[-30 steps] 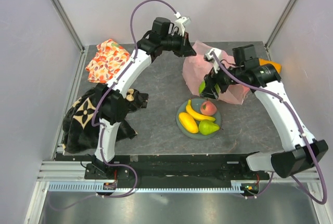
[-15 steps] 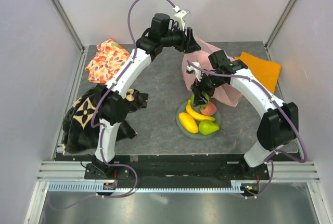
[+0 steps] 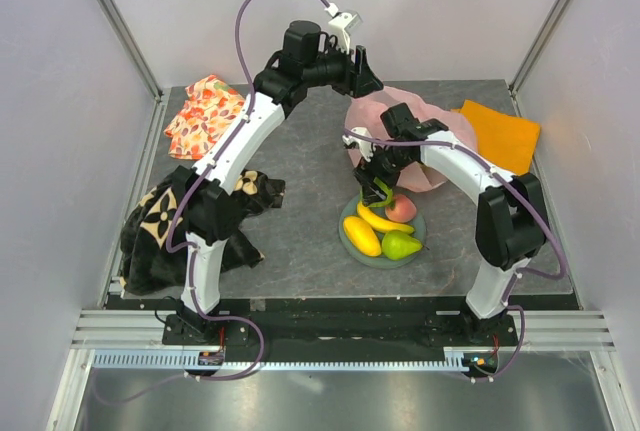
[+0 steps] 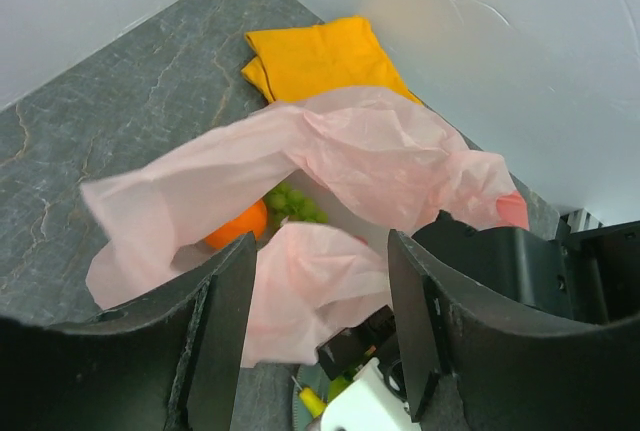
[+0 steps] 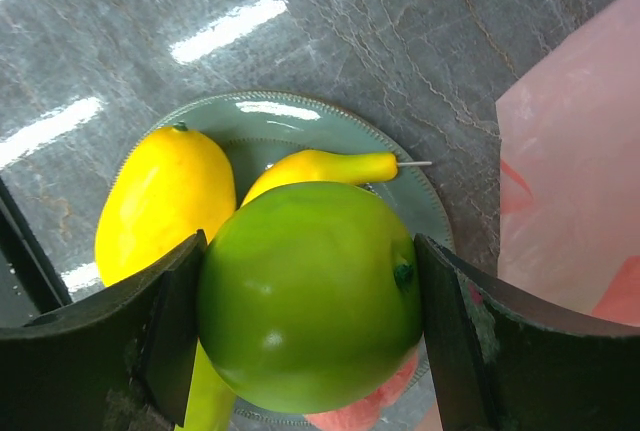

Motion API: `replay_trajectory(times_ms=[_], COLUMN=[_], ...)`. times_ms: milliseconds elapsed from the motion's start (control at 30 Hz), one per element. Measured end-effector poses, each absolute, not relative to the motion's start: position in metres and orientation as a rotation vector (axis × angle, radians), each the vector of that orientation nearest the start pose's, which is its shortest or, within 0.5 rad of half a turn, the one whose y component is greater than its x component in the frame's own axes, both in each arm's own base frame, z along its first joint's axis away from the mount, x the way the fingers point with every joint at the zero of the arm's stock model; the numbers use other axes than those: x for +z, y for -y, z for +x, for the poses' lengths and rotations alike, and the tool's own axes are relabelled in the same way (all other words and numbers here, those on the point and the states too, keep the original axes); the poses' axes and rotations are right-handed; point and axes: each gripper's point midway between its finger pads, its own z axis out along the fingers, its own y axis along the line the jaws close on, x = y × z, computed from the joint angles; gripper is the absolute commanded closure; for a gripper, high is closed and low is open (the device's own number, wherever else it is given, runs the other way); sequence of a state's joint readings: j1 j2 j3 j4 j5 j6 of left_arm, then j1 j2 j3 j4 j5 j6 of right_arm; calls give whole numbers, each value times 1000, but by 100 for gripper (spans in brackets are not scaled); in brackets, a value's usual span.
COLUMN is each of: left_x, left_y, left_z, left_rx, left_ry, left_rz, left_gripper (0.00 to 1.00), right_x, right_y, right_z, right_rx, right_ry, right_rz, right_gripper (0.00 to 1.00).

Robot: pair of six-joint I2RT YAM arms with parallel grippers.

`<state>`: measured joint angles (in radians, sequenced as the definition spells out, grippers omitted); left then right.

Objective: Take the fake fruits out of the plastic bag

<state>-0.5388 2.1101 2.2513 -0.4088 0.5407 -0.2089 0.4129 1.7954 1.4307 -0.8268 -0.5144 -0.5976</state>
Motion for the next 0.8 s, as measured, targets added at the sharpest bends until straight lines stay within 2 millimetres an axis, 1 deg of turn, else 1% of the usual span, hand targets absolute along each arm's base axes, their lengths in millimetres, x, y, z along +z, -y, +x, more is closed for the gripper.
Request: replay_trajectory(times_ms=[233, 367, 433, 500, 633, 667, 700, 767, 800], left_x=[330, 327, 326, 324, 322, 322, 322, 322, 322], left_y=[386, 386, 386, 386, 386, 386, 386, 386, 386], left_z=[458, 458, 458, 458, 458, 458, 458, 457, 457], left_rx=[-1003, -1003, -1003, -1003, -1003, -1003, -1003, -1003, -1003], left_ry=[-1808, -1816, -1818, -1824, -1829, -1829, -1829, -1829, -1829], left_rz=[695, 695, 695, 695, 694, 694, 694, 695, 695], left_gripper=[37, 37, 37, 37, 37, 37, 37, 37, 37], right_x=[87, 78, 74, 71, 63, 62, 60, 59, 59], right_y=[-211, -209, -209, -209, -207, -207, -207, -207, -207], right_z=[331, 336, 338, 338, 337, 337, 336, 335, 335], right_rx=[595, 567, 560, 557, 554, 554, 553, 555, 555], right_ry=[-2306, -2338, -2351, -2366, -2401, -2408, -2415, -2426, -2429], right_rz=[-1393, -1368, -1353, -1345, -1332, -1330, -1329, -1324, -1321], right_gripper=[49, 46, 43, 38, 32, 27, 25, 20, 13])
